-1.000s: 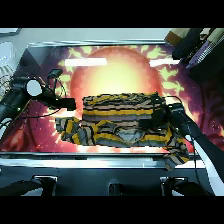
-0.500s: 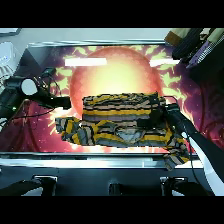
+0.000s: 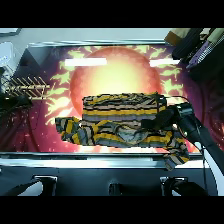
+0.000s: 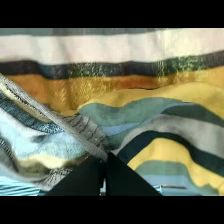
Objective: Fold the clothes and pants, and hang the long-sleeved shirts on hangers.
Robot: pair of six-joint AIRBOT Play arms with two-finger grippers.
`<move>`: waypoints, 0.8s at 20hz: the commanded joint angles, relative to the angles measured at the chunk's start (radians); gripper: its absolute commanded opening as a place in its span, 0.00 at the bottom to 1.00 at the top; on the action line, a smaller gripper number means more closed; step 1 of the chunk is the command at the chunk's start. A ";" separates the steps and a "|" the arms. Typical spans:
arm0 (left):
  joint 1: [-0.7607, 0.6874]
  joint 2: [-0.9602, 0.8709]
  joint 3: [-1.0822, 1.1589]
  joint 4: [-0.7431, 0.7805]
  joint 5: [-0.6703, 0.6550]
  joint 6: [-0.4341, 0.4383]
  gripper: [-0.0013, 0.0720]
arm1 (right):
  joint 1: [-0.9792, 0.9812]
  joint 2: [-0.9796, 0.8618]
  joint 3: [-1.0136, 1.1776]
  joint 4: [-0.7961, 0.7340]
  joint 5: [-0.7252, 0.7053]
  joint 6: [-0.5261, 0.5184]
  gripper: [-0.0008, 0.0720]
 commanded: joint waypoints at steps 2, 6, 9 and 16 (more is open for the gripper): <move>0.153 0.009 0.001 -0.002 -0.003 0.150 0.94 | 0.001 0.033 0.001 0.053 -0.055 -0.003 0.05; 0.191 -0.013 0.001 0.005 0.151 0.147 0.94 | 0.001 0.033 0.001 0.062 -0.061 -0.003 0.05; 0.211 -0.104 -0.001 -0.028 0.110 0.327 0.94 | 0.001 0.033 0.001 0.062 -0.067 -0.003 0.05; 0.206 -0.298 -0.038 -0.101 0.154 0.551 0.94 | 0.001 0.033 0.001 0.061 -0.074 0.005 0.05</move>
